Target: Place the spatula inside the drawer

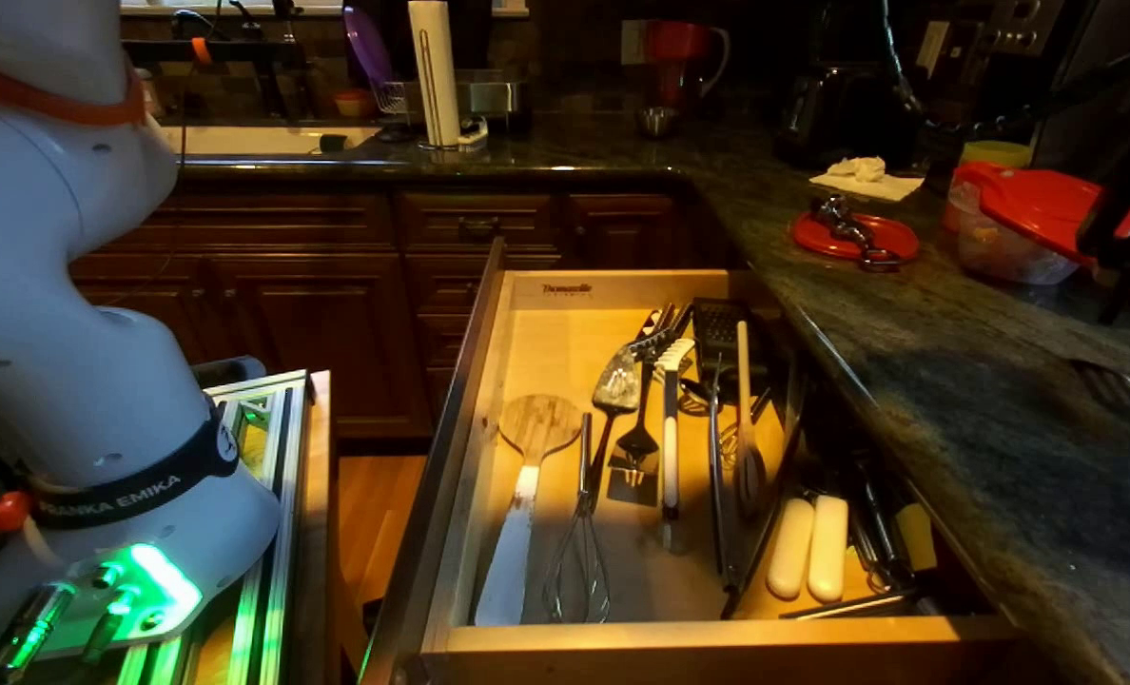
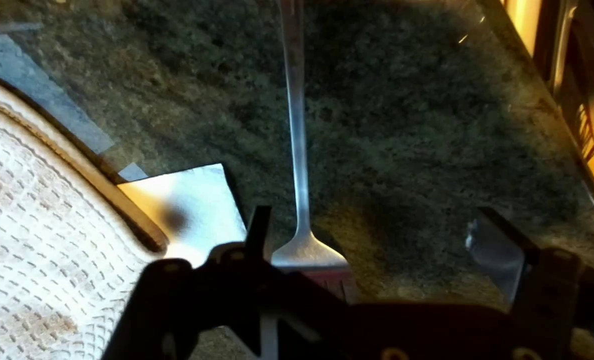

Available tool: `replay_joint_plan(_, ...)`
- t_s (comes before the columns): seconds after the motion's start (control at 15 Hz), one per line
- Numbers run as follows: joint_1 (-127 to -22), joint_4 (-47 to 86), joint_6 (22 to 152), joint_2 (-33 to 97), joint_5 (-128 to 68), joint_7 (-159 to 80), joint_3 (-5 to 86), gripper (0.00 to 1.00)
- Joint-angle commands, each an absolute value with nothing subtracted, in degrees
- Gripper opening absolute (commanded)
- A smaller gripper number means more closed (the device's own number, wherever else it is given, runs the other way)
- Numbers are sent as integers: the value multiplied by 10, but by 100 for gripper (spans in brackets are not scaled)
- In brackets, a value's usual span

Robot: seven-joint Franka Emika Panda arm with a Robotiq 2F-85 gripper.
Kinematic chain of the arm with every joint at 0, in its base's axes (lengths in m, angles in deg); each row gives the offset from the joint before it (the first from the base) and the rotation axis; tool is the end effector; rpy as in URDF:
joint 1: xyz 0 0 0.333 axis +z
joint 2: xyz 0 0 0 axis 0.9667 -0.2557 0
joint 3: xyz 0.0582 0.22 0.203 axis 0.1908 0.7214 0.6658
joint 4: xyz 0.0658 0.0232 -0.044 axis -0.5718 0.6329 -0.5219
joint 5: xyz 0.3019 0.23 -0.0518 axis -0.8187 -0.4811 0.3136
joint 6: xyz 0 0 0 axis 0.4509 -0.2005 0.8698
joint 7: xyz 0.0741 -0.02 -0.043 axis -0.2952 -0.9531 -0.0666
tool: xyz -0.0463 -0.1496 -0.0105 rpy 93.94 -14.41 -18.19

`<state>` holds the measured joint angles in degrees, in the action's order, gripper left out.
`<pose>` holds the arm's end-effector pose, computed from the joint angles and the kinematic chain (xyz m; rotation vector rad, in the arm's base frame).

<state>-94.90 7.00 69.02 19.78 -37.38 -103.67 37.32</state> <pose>0.6409 -0.2999 0.3808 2.9275 0.8541 0.1708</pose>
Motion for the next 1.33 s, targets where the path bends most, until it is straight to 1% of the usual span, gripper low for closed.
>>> replay_joint_plan(0.0,-971,41,719,157,-388,-1074,392,100)
replay_joint_plan(0.53,-1002,-12,711,89,-405,-1123,418,100)
replay_joint_plan(0.67,-1006,-30,709,74,-408,-1131,422,90)
replay_joint_plan(0.73,-1009,-38,709,68,-410,-1134,425,80)
replay_joint_plan(0.8,-1011,-46,710,62,-411,-1138,427,75)
replay_joint_plan(0.93,-1014,-63,705,49,-412,-1144,431,56)
replay_joint_plan(1.07,-1017,-77,699,38,-413,-1145,433,43)
replay_joint_plan(1.13,-1016,-81,697,34,-411,-1144,432,35)
replay_joint_plan(1.2,-1017,-86,694,30,-409,-1144,433,30)
replay_joint_plan(1.27,-1017,-90,690,27,-408,-1145,433,22)
